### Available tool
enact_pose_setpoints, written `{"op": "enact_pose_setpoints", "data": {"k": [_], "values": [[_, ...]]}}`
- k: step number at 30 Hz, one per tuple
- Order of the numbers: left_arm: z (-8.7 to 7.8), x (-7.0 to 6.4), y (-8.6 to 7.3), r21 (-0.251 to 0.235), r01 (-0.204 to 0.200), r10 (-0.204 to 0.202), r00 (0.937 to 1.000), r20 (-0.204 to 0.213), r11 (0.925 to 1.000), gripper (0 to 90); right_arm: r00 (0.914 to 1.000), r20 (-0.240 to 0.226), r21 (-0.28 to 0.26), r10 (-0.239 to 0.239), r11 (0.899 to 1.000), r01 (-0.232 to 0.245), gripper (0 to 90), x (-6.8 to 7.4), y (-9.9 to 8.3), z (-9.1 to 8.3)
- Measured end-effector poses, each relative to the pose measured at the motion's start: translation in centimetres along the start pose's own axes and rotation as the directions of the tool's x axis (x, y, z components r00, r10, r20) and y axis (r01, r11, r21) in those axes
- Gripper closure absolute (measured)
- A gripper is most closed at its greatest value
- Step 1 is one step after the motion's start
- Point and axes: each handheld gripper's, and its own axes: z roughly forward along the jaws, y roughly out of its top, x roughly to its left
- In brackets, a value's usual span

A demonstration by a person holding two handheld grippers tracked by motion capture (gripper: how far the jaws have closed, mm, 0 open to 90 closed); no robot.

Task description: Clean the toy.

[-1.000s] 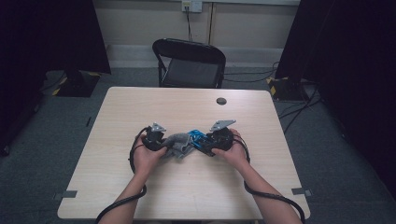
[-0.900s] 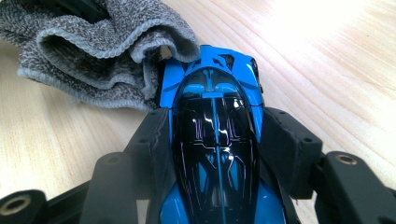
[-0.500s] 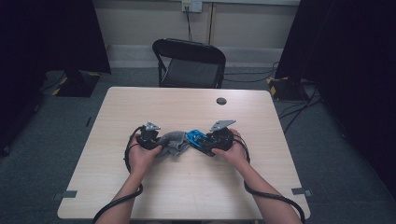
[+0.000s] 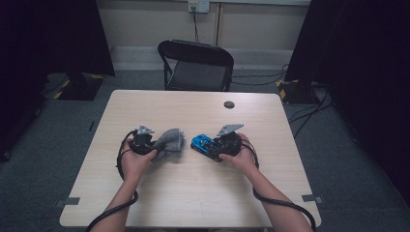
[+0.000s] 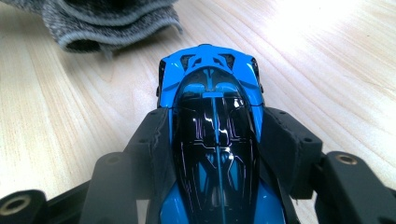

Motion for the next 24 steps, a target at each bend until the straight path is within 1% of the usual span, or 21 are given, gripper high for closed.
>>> {"op": "enact_pose_setpoints", "data": {"k": [1, 4, 5, 6, 7, 8, 9, 10, 11, 12, 13, 15, 16, 19, 20, 22, 24], "values": [[-0.1, 0.0, -0.1, -0.01, 0.008, -0.008, 1.0, -0.001, 0.9999, 71.3, 1.0, 0.0, 0.001, -0.001, 1.0, 0.001, 43.5, 0.0, 0.0, 0.0], [-0.7, 0.0, -0.2, -0.013, -0.005, 0.005, 0.9999, 0.015, 0.9999, 71.3, 1.0, -0.001, -0.002, 0.0, 1.0, 0.0, 43.5, 0.0, 0.0, 0.0], [-0.8, -0.2, -0.2, -0.019, -0.002, 0.002, 0.9998, 0.022, 0.9998, 71.3, 1.0, -0.001, -0.001, 0.0, 1.0, 0.0, 43.4, 0.0, 0.0, 0.0], [-1.0, -0.3, -0.2, -0.02, -0.013, 0.014, 0.9996, 0.026, 0.9997, 71.3, 1.0, -0.002, 0.001, 0.0, 1.0, 0.0, 43.5, 0.0, 0.0, 0.0], [-1.1, -0.5, -0.2, -0.028, -0.012, 0.013, 0.9995, 0.03, 0.9995, 71.3, 1.0, -0.003, 0.003, 0.0, 1.0, 0.0, 43.5, 0.0, 0.0, 0.0], [-1.3, -0.6, -0.2, -0.022, -0.027, 0.027, 0.999, 0.036, 0.9994, 71.3, 1.0, -0.003, 0.004, 0.0, 1.0, 0.0, 43.5, 0.0, 0.1, 0.0], [-1.4, -1.0, -0.2, -0.032, -0.026, 0.027, 0.9987, 0.044, 0.9992, 71.3, 1.0, -0.002, 0.005, 0.0, 1.0, 0.0, 43.5, 0.0, 0.1, 0.0], [-1.5, -1.1, -0.2, -0.027, -0.039, 0.04, 0.9979, 0.05, 0.9989, 71.3, 1.0, -0.002, 0.007, 0.0, 1.0, 0.0, 43.5, 0.0, 0.1, 0.0], [-1.6, -1.5, -0.3, -0.029, -0.04, 0.042, 0.9972, 0.062, 0.9988, 71.3, 1.0, -0.001, 0.007, 0.0, 1.0, 0.0, 43.5, 0.0, 0.1, 0.0], [-1.6, -1.5, -0.3, -0.029, -0.04, 0.042, 0.9972, 0.062, 0.9988, 71.3, 1.0, -0.001, 0.007, 0.0, 1.0, 0.0, 43.5, 0.0, 0.1, 0.0], [-1.7, -2.2, -0.5, -0.032, -0.057, 0.06, 0.995, 0.08, 0.9978, 71.2, 1.0, -0.001, 0.005, 0.0, 1.0, 0.0, 43.5, 0.0, 0.1, 0.0], [-1.7, -2.7, -0.7, -0.025, -0.069, 0.071, 0.9916, 0.108, 0.9973, 71.3, 1.0, -0.001, 0.004, -0.001, 1.0, 0.001, 43.5, 0.0, 0.1, 0.0], [-1.7, -3.1, -0.9, -0.029, -0.08, 0.082, 0.9906, 0.109, 0.9964, 71.2, 1.0, -0.001, 0.005, -0.001, 1.0, 0.001, 43.5, 0.0, 0.1, 0.0], [-1.7, -4.1, -1.2, -0.024, -0.097, 0.1, 0.9848, 0.142, 0.995, 71.2, 1.0, -0.001, 0.007, -0.001, 1.0, 0.001, 43.5, 0.0, 0.1, 0.0], [-1.7, -4.4, -1.4, -0.026, -0.089, 0.092, 0.9833, 0.157, 0.9957, 71.3, 1.0, -0.002, 0.007, 0.0, 1.0, 0.0, 43.5, 0.0, 0.1, 0.0], [-1.8, -5.1, -1.6, -0.04, -0.09, 0.096, 0.9779, 0.186, 0.9952, 71.2, 1.0, -0.002, 0.009, 0.0, 1.0, 0.0, 43.5, 0.0, 0.2, 0.1], [-1.8, -5.8, -1.7, -0.042, -0.097, 0.104, 0.9727, 0.207, 0.9944, 71.2, 1.0, -0.003, 0.013, -0.003, 1.0, 0.003, 43.5, -0.1, 0.2, 0.1]]}}
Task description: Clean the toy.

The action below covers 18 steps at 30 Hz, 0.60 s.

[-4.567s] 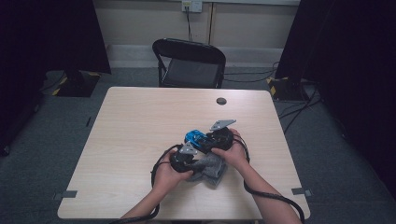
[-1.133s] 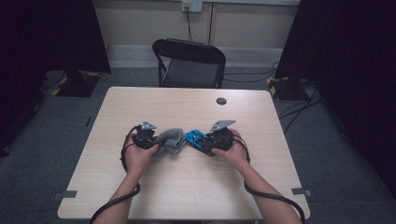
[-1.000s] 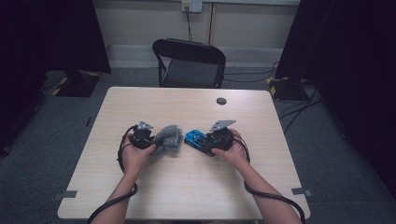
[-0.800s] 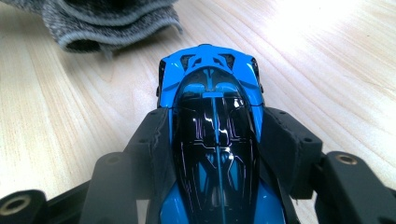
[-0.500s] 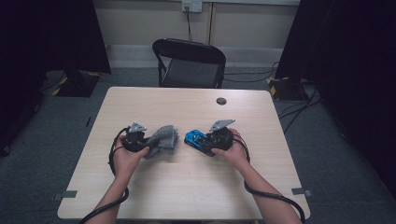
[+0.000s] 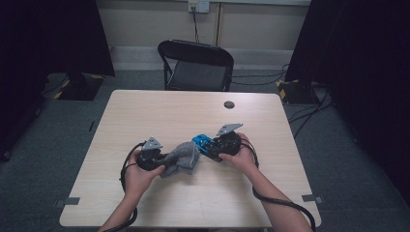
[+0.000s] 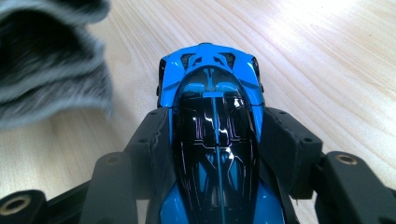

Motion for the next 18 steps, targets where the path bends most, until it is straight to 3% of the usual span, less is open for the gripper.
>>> {"op": "enact_pose_setpoints", "data": {"k": [7, 13, 18], "values": [[1.7, -3.0, 0.1, 0.034, -0.07, 0.067, 0.9948, 0.077, 0.997, 71.2, 1.0, 0.004, -0.003, 0.001, 1.0, -0.001, 43.4, 0.1, 0.0, 0.0], [4.0, -5.8, 0.1, 0.069, -0.121, 0.109, 0.981, 0.161, 0.9902, 71.2, 1.0, 0.003, -0.004, 0.006, 1.0, -0.006, 43.4, 0.1, 0.0, 0.0], [5.8, -7.2, 0.2, 0.088, -0.141, 0.12, 0.9699, 0.212, 0.986, 71.1, 0.9999, 0.0, -0.013, 0.01, 1.0, -0.01, 43.4, 0.0, -0.1, 0.0]]}}
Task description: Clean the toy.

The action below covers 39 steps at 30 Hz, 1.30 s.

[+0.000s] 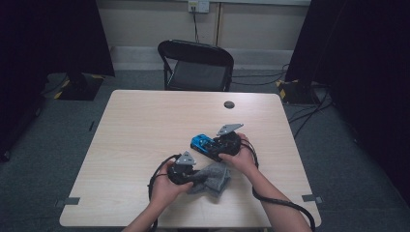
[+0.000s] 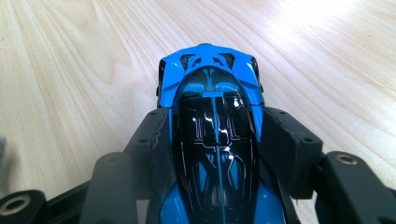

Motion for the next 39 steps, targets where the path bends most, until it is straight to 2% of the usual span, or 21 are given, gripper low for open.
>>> {"op": "enact_pose_setpoints", "data": {"k": [2, 4, 7, 8, 13, 14, 16, 22, 27, 29, 31, 35, 37, 39], "values": [[0.4, -0.1, 0.1, 0.005, -0.009, 0.009, 1.0, 0.002, 0.9999, 71.1, 1.0, 0.0, 0.0, 0.0, 1.0, 0.0, 43.4, 0.0, 0.0, 0.0], [1.5, -0.1, 0.5, 0.013, 0.003, -0.003, 1.0, 0.002, 0.9999, 71.1, 1.0, 0.0, -0.001, 0.0, 1.0, 0.0, 43.4, 0.0, 0.0, 0.0], [1.9, 0.3, 0.7, 0.012, 0.009, -0.009, 0.9999, -0.006, 0.9999, 71.0, 1.0, -0.002, -0.002, 0.0, 1.0, 0.0, 43.4, 0.0, 0.0, 0.0], [2.2, 0.9, 0.9, 0.003, 0.023, -0.023, 0.9995, -0.022, 0.9997, 71.0, 1.0, -0.003, -0.003, 0.0, 1.0, 0.0, 43.4, 0.0, 0.0, 0.0], [2.0, 2.2, 1.2, 0.0, 0.037, -0.037, 0.9961, -0.08, 0.9993, 70.9, 1.0, -0.004, -0.003, -0.001, 1.0, 0.001, 43.4, -0.1, 0.0, 0.0], [2.0, 2.2, 1.2, 0.0, 0.037, -0.037, 0.9961, -0.08, 0.9993, 70.9, 1.0, -0.004, -0.003, -0.002, 1.0, 0.002, 43.4, -0.1, 0.0, 0.0], [1.6, 2.9, 1.2, 0.001, 0.045, -0.044, 0.9928, -0.111, 0.999, 70.9, 1.0, -0.005, -0.004, -0.001, 1.0, 0.001, 43.4, -0.1, 0.0, 0.0], [1.0, 4.1, 0.9, -0.01, 0.07, -0.07, 0.987, -0.144, 0.9975, 70.9, 1.0, -0.004, -0.006, -0.001, 1.0, 0.001, 43.4, -0.1, -0.1, 0.0], [0.0, 5.4, 0.5, -0.028, 0.106, -0.109, 0.9768, -0.184, 0.994, 70.9, 1.0, -0.001, -0.004, -0.005, 1.0, 0.005, 43.4, 0.0, 0.0, 0.0], [-0.2, 5.7, 0.4, -0.023, 0.102, -0.104, 0.9754, -0.194, 0.9945, 70.9, 1.0, -0.002, -0.003, -0.005, 1.0, 0.005, 43.4, 0.0, 0.0, 0.0], [-0.5, 6.2, 0.3, -0.031, 0.114, -0.118, 0.9695, -0.215, 0.993, 70.9, 1.0, -0.002, -0.004, -0.005, 1.0, 0.005, 43.5, 0.0, 0.0, 0.0], [-1.1, 7.0, 0.1, -0.028, 0.115, -0.119, 0.9629, -0.243, 0.9929, 70.9, 1.0, -0.002, -0.003, -0.006, 1.0, 0.006, 43.4, 0.0, 0.0, 0.0], [-1.3, 7.2, 0.1, -0.026, 0.126, -0.129, 0.962, -0.241, 0.9917, 70.9, 1.0, -0.001, -0.003, -0.006, 1.0, 0.006, 43.4, 0.0, 0.0, 0.0], [-1.6, 7.8, -0.2, -0.048, 0.146, -0.154, 0.9524, -0.263, 0.9881, 70.9, 1.0, -0.001, -0.002, -0.006, 1.0, 0.006, 43.4, 0.0, 0.0, 0.0]]}}
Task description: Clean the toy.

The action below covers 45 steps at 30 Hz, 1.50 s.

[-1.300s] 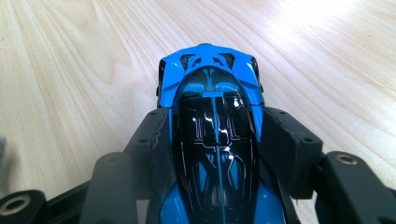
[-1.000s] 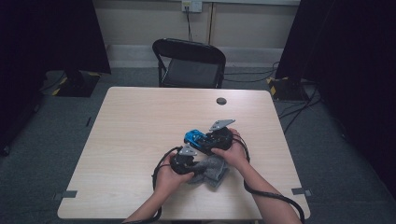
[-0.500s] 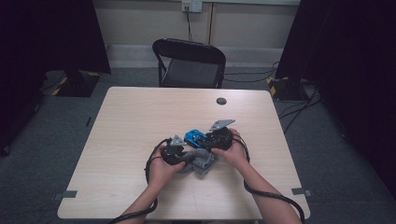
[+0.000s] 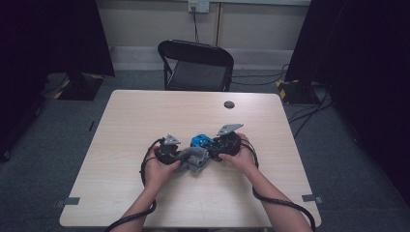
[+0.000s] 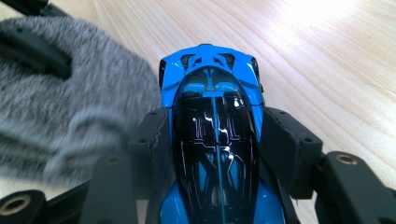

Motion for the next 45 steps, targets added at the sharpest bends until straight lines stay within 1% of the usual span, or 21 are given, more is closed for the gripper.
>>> {"op": "enact_pose_setpoints", "data": {"k": [3, 4, 6, 7, 9, 10, 13, 15, 17, 18, 19, 21, 24, 27, 31, 33, 35, 39, 41, 43, 45], "values": [[-0.2, 0.5, -0.1, -0.001, 0.008, -0.008, 1.0, -0.005, 1.0, 70.9, 1.0, 0.0, -0.001, 0.0, 1.0, 0.0, 43.4, 0.0, 0.0, 0.0], [-0.3, 0.8, -0.2, -0.013, 0.02, -0.02, 0.9997, -0.016, 0.9997, 70.9, 1.0, 0.0, -0.002, 0.0, 1.0, 0.0, 43.5, 0.0, 0.0, 0.0], [-0.5, 1.3, -0.3, -0.012, 0.023, -0.023, 0.9994, -0.026, 0.9997, 70.9, 1.0, 0.0, -0.001, 0.0, 1.0, 0.0, 43.4, 0.0, 0.0, 0.0], [-0.5, 1.3, -0.3, -0.022, 0.038, -0.039, 0.9988, -0.029, 0.999, 70.9, 1.0, 0.0, -0.001, 0.0, 1.0, 0.0, 43.4, 0.0, 0.0, 0.0], [-0.6, 1.6, -0.3, -0.013, 0.032, -0.032, 0.999, -0.031, 0.9994, 70.9, 1.0, 0.0, -0.002, 0.0, 1.0, 0.0, 43.4, 0.0, 0.0, 0.0], [-0.7, 1.8, -0.4, -0.019, 0.044, -0.045, 0.9983, -0.036, 0.9989, 70.9, 1.0, 0.002, -0.003, -0.002, 1.0, 0.002, 43.4, 0.0, 0.0, 0.0], [-0.8, 2.1, -0.4, -0.021, 0.05, -0.051, 0.9977, -0.045, 0.9985, 71.0, 1.0, 0.003, -0.005, -0.002, 1.0, 0.002, 43.4, 0.0, -0.1, 0.0], [-1.1, 2.5, -0.4, -0.015, 0.05, -0.05, 0.9971, -0.057, 0.9987, 70.9, 1.0, 0.002, -0.008, -0.001, 1.0, 0.001, 43.4, 0.0, -0.1, 0.0], [-1.3, 2.8, -0.5, -0.021, 0.062, -0.064, 0.9957, -0.068, 0.9978, 71.0, 1.0, 0.002, -0.007, -0.001, 1.0, 0.001, 43.4, 0.0, -0.1, 0.0], [-1.4, 3.1, -0.5, -0.02, 0.058, -0.059, 0.9954, -0.075, 0.9981, 71.0, 1.0, 0.002, -0.007, -0.001, 1.0, 0.001, 43.4, 0.0, -0.1, 0.0], [-1.5, 3.2, -0.6, -0.024, 0.069, -0.071, 0.9946, -0.076, 0.9973, 70.9, 1.0, 0.003, -0.007, -0.002, 1.0, 0.002, 43.4, 0.0, -0.1, 0.0], [-1.8, 3.6, -0.7, -0.025, 0.073, -0.075, 0.9932, -0.09, 0.997, 71.0, 1.0, 0.003, -0.007, -0.001, 1.0, 0.001, 43.4, 0.1, -0.1, 0.0], [-2.4, 4.1, -0.9, -0.043, 0.094, -0.098, 0.9895, -0.106, 0.9946, 71.0, 1.0, 0.005, -0.008, -0.001, 1.0, 0.001, 43.4, 0.1, -0.1, 0.0], [-3.3, 4.8, -1.3, -0.049, 0.106, -0.11, 0.9879, -0.109, 0.9932, 71.0, 1.0, 0.004, -0.008, 0.0, 1.0, 0.0, 43.4, 0.1, -0.1, 0.0], [-4.5, 5.3, -1.6, -0.072, 0.114, -0.122, 0.9845, -0.125, 0.9908, 70.9, 1.0, 0.004, -0.006, 0.0, 1.0, 0.0, 43.4, 0.1, 0.0, 0.1], [-5.1, 5.2, -1.8, -0.077, 0.109, -0.118, 0.9866, -0.113, 0.991, 70.9, 1.0, 0.004, -0.005, 0.001, 1.0, -0.001, 43.4, 0.1, 0.0, 0.1], [-5.5, 4.7, -1.9, -0.083, 0.095, -0.104, 0.9891, -0.104, 0.9919, 70.9, 1.0, 0.006, -0.006, 0.002, 1.0, -0.002, 43.4, 0.1, 0.0, 0.1], [-6.2, 3.7, -1.9, -0.097, 0.074, -0.081, 0.9941, -0.072, 0.9926, 70.9, 1.0, 0.005, -0.007, 0.002, 1.0, -0.002, 43.3, 0.1, 0.0, 0.0], [-6.3, 3.2, -2.0, -0.103, 0.069, -0.075, 0.9956, -0.055, 0.9923, 70.9, 1.0, 0.007, -0.007, 0.001, 1.0, -0.001, 43.3, 0.1, 0.0, 0.0], [-6.3, 2.7, -2.1, -0.091, 0.048, -0.052, 0.9974, -0.049, 0.9947, 70.8, 1.0, 0.006, -0.007, 0.001, 1.0, -0.001, 43.2, 0.1, 0.0, 0.0], [-6.1, 2.1, -2.2, -0.086, 0.036, -0.038, 0.9988, -0.031, 0.9956, 70.8, 1.0, 0.007, -0.007, -0.004, 1.0, 0.004, 43.1, 0.1, -0.1, 0.0]]}}
